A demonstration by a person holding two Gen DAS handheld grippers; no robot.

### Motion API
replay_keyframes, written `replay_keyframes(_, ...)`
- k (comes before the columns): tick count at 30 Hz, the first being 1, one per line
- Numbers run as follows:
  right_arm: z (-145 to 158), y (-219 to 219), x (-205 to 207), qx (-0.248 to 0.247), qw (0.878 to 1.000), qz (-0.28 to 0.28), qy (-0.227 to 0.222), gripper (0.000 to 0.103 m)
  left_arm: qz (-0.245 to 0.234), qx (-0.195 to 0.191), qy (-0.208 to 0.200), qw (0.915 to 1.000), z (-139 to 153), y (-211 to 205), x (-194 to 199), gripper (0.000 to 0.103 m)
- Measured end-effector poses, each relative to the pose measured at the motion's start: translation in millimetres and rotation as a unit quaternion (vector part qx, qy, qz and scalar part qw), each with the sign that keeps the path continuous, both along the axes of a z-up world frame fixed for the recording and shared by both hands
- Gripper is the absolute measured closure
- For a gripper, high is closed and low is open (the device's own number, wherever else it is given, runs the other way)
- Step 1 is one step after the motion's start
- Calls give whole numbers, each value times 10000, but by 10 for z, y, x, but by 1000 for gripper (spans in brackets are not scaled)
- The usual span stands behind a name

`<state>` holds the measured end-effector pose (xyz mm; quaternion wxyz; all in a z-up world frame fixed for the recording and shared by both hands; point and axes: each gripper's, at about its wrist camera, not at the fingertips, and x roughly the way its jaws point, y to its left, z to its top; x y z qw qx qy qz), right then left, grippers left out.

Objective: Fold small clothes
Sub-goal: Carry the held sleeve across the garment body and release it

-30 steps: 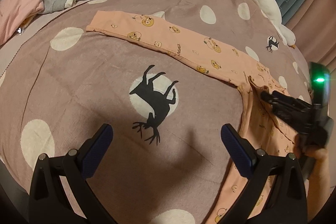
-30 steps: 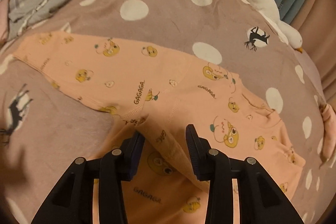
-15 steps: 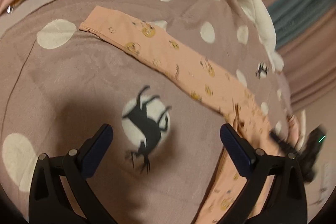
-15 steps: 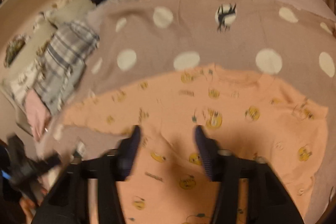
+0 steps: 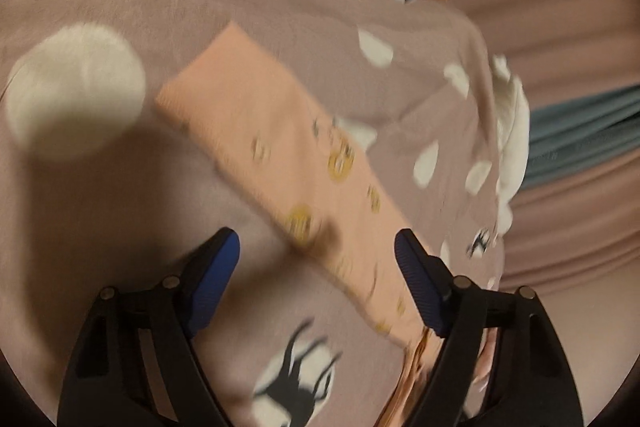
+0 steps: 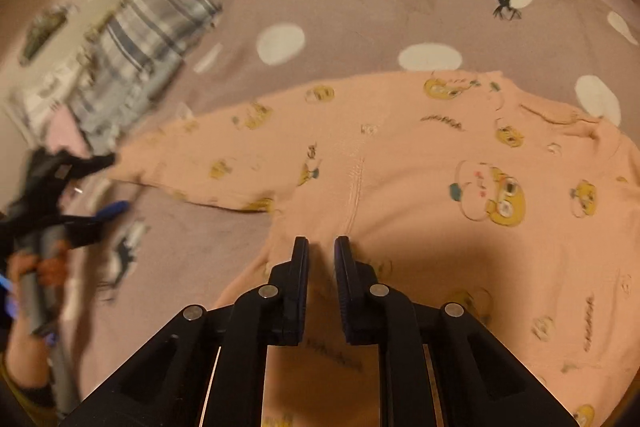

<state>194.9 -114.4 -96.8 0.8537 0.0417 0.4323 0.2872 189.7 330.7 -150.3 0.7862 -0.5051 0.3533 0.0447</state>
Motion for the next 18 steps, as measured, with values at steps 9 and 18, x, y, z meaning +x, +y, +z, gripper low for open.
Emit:
replay_keyframes(9, 106, -615, -414, 410, 9987, -290, -106, 86, 826, 567, 767, 9920, 26, 290, 252, 96)
replay_keyframes(18, 92, -1088, -603, 483, 9959, -757, -115, 86, -122, 1991, 192, 9797, 732, -375, 271, 98)
